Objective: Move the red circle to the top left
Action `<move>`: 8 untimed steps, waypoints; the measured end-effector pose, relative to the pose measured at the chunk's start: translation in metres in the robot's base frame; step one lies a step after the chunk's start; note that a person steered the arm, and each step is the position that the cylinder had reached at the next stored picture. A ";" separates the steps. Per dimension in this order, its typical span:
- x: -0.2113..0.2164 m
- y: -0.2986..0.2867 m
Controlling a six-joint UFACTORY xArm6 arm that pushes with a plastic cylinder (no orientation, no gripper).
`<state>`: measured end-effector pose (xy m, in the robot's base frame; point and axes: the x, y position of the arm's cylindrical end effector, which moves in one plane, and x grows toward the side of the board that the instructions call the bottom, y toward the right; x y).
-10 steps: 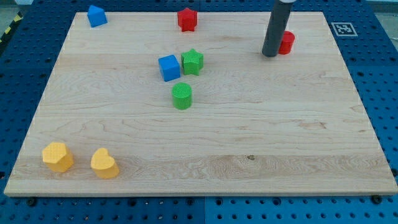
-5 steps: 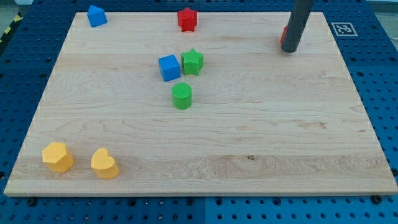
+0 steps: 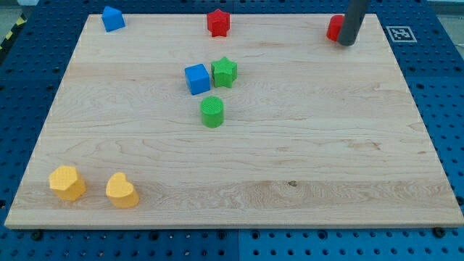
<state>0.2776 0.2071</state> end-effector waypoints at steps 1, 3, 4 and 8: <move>0.000 -0.032; -0.003 -0.036; -0.007 -0.034; -0.007 0.013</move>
<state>0.2704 0.2201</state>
